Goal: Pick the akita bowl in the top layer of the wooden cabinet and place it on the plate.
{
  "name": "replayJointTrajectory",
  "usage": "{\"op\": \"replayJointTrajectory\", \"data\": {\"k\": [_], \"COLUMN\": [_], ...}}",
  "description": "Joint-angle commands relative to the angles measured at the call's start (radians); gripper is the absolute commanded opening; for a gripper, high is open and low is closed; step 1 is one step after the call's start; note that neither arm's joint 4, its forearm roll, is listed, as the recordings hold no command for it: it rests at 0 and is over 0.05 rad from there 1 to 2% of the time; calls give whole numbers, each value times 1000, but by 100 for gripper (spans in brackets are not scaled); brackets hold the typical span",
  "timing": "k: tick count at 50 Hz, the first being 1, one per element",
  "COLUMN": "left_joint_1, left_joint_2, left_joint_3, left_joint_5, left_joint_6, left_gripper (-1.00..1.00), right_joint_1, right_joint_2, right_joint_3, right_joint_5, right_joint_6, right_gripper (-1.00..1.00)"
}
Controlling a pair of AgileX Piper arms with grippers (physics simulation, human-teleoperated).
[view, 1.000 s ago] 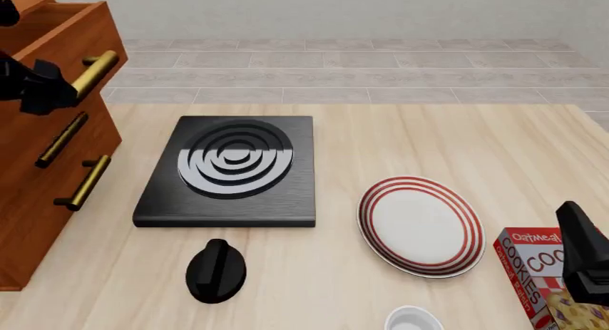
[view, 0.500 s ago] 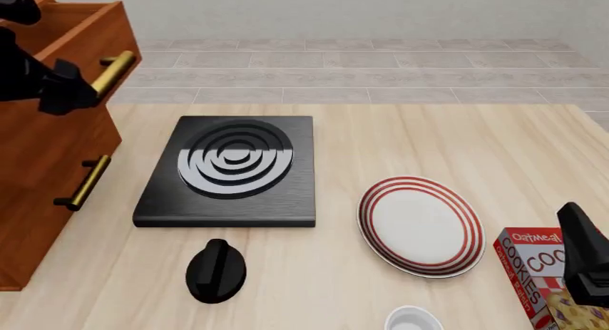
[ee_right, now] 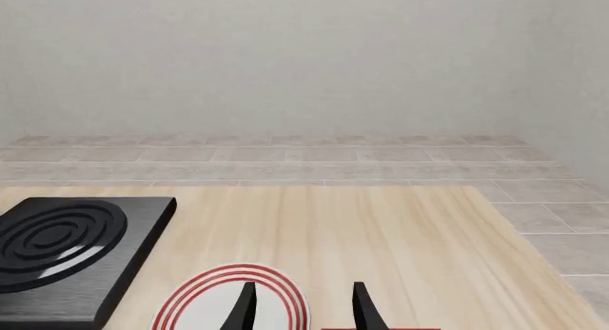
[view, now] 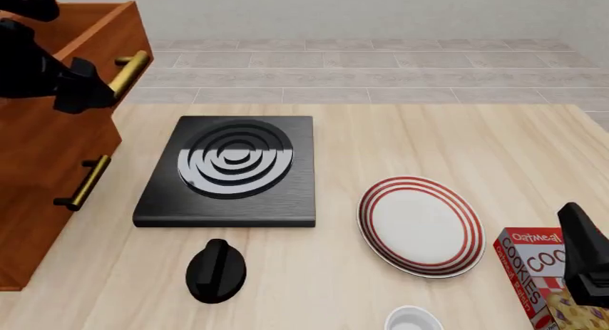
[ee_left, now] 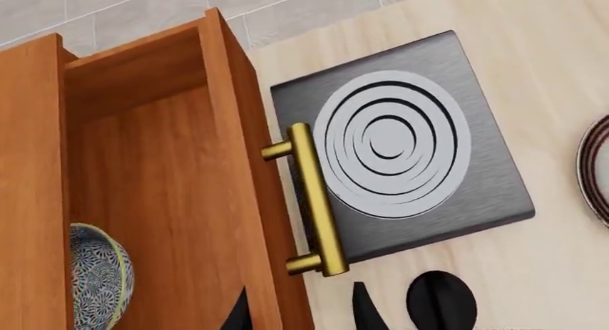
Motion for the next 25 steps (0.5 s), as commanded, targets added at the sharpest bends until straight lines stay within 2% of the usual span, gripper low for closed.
{"op": "replayJointTrajectory", "data": {"k": [1,25], "left_joint_1": [-44,-124], "left_joint_2": [14,33], "left_joint_3": [-23,-67], "left_joint_5": [1,15], "left_joint_6": [10,-4], "left_gripper": [100,100], "right_joint_1": [0,0], "right_joint_2": [0,-3], "right_joint_3": [0,-1], "right_joint_5": [0,3], "right_joint_6": [-1,0], "right_gripper": [100,100]}}
